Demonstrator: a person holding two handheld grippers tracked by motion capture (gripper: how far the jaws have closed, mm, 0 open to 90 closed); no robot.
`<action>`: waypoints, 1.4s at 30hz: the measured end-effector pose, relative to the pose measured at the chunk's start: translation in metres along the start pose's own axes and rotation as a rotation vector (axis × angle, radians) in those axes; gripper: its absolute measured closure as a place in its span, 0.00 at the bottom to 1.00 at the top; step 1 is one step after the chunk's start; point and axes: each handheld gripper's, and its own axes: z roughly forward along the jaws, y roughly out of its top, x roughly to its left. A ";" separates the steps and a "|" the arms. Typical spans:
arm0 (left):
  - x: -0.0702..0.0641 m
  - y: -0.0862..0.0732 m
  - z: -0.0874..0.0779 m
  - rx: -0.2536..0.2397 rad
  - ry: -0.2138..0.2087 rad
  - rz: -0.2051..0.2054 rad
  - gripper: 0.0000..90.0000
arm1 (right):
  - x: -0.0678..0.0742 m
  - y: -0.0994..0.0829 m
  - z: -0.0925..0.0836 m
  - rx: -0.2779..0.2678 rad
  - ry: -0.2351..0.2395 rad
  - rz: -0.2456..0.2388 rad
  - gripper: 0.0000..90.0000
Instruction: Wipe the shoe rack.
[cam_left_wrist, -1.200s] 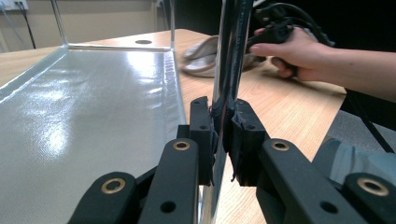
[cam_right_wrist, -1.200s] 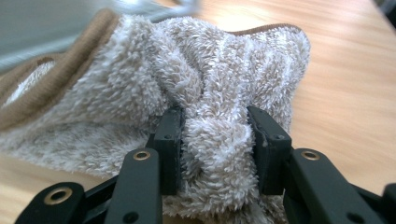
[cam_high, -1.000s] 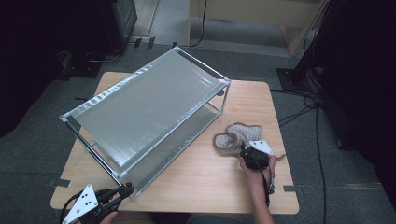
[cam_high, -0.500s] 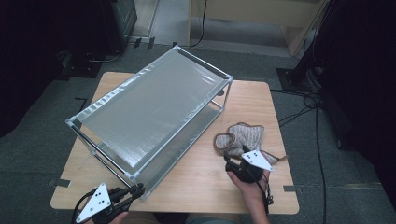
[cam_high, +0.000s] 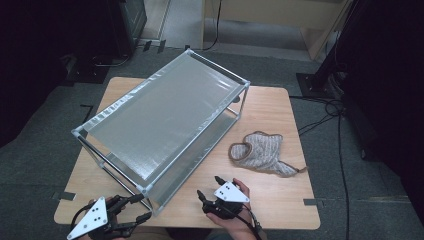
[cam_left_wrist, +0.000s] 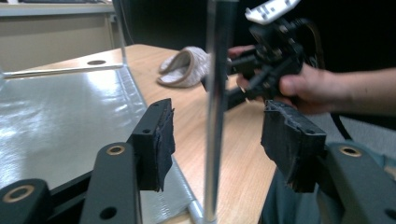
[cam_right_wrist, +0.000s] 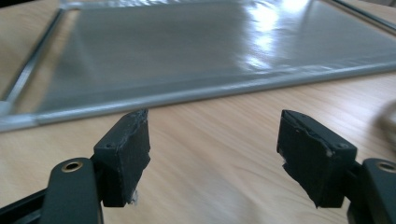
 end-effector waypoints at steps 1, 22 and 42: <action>0.003 0.000 -0.003 -0.007 0.003 -0.008 0.48 | 0.000 0.000 0.000 0.000 0.000 0.000 0.29; 0.074 -0.025 -0.045 0.059 0.538 -0.275 0.51 | 0.067 0.014 0.019 -0.062 0.324 -0.073 0.39; 0.084 -0.028 -0.047 0.082 0.623 -0.296 0.51 | 0.091 0.019 0.027 -0.090 0.429 -0.163 0.91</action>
